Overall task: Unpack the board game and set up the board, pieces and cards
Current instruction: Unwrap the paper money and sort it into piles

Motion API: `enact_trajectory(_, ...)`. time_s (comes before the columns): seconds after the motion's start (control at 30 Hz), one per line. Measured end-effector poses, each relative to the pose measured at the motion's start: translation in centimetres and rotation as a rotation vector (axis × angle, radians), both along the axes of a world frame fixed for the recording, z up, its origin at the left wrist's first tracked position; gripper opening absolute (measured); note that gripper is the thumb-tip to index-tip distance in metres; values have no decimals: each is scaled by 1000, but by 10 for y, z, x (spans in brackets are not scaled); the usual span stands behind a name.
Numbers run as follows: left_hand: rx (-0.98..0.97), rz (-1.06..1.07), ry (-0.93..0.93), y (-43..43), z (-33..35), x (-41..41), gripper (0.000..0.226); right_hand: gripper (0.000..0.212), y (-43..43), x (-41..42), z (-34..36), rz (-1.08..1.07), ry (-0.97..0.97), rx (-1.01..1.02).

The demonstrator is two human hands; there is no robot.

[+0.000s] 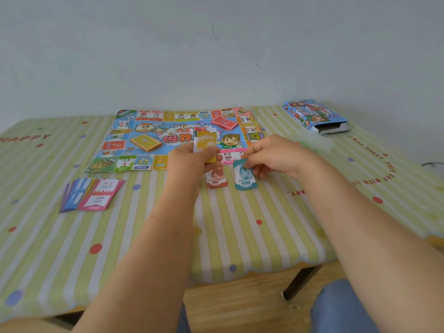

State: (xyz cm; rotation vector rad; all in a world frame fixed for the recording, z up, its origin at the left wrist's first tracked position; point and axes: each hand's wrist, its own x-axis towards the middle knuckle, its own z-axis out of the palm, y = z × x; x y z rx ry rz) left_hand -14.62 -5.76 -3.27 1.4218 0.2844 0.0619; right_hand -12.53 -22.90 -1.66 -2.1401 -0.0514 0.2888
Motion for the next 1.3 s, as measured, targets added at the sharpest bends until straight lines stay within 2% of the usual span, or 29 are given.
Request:
enact_trajectory(0.3, -99, -83, 16, -1, -3, 6, 14, 19, 10, -6, -12, -9, -306, -430)
enact_trajectory(0.5, -218, -120, 63, -1, -1, 7, 17, 26, 14, -7, -20, -21, -393, -559)
enact_trajectory(0.67, -362, -167, 115, -3, 1, 8, 13, 26, 13, -5, -23, -30, -454, -588)
enact_trajectory(0.8, -470, -227, 104, -5, 4, 5, 24, 16, 7, -3, -19, -145, -495, -396)
enact_trajectory(0.93, -541, -234, 102, -7, 5, 3, 28, 13, -2, -2, -20, -300, -442, 71)
enact_trajectory(1.0, -541, -233, 107, -8, 4, 4, 27, 12, -5, -5, -21, -333, -390, 212)
enact_trajectory(1.13, -504, -260, 123, -11, 3, 4, 24, 4, -9, -9, -19, -319, -389, 344)
enact_trajectory(1.3, -340, -345, 121, -13, -3, 6, 24, 12, -8, -7, -22, -230, -377, 305)
